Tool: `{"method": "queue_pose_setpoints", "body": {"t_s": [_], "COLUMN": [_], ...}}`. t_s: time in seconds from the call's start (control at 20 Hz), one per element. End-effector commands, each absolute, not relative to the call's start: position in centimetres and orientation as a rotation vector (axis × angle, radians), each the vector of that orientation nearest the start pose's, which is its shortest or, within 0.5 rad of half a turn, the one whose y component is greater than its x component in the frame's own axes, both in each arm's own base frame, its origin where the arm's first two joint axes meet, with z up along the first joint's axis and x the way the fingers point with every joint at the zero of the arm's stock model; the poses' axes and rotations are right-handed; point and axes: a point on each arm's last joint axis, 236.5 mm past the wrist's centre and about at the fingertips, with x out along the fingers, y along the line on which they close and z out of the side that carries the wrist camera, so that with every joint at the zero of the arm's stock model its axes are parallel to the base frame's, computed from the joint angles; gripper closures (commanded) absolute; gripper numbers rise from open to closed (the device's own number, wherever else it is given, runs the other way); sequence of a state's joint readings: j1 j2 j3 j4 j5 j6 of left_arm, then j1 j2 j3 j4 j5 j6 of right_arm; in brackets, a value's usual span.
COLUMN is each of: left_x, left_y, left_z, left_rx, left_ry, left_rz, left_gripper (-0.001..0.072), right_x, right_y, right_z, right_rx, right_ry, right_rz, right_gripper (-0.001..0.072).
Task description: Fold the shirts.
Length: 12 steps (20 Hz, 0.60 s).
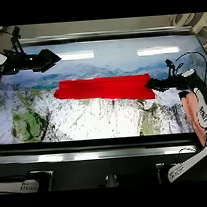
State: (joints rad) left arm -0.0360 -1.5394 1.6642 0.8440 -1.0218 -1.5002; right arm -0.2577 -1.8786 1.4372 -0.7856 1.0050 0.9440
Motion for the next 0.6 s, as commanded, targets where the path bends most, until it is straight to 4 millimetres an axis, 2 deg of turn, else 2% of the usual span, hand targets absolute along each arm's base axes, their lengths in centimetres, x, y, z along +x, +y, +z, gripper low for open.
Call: {"method": "queue_pose_setpoints", "body": {"t_s": [0.0, 0.05, 0.1, 0.15, 0.25, 0.35, 0.45, 0.55], "left_x": [50.5, 50.3, 50.1, 50.1, 50.0, 49.9, 49.7, 49.0], "left_y": [-18.7, -19.8, -21.0, -22.4, -25.8, -29.8, -33.7, -37.1], "left_z": [15.9, 15.4, 14.6, 13.6, 10.5, 6.3, 2.5, 0.0], "left_rx": [-0.524, -0.517, -0.511, -0.510, -0.564, -0.591, -0.652, -0.784], "left_ry": [0.862, 0.879, 0.898, 0.917, 0.990, 1.053, 1.098, 1.161], "left_rz": [-0.530, -0.548, -0.563, -0.576, -0.569, -0.567, -0.581, -0.597], "left_gripper": [0.0215, 0.0401, 0.0622, 0.0676, 0.0676, 0.0676, 0.0677, 0.0676], "right_x": [51.3, 51.3, 51.6, 52.0, 52.2, 51.4, 49.6, 47.4], "right_y": [3.8, 4.5, 4.9, 5.1, 5.3, 6.1, 7.3, 8.7], "right_z": [-9.7, -8.8, -7.6, -5.5, -0.6, 4.8, 9.7, 13.5], "right_rx": [0.501, 0.544, 0.547, 0.529, 0.476, 0.417, 0.367, 0.339], "right_ry": [1.131, 1.120, 1.085, 1.031, 0.941, 0.864, 0.810, 0.779], "right_rz": [0.427, 0.452, 0.484, 0.516, 0.548, 0.585, 0.635, 0.681], "right_gripper": [0.0482, 0.0688, 0.0693, 0.0694, 0.0694, 0.0694, 0.0694, 0.0694]}}
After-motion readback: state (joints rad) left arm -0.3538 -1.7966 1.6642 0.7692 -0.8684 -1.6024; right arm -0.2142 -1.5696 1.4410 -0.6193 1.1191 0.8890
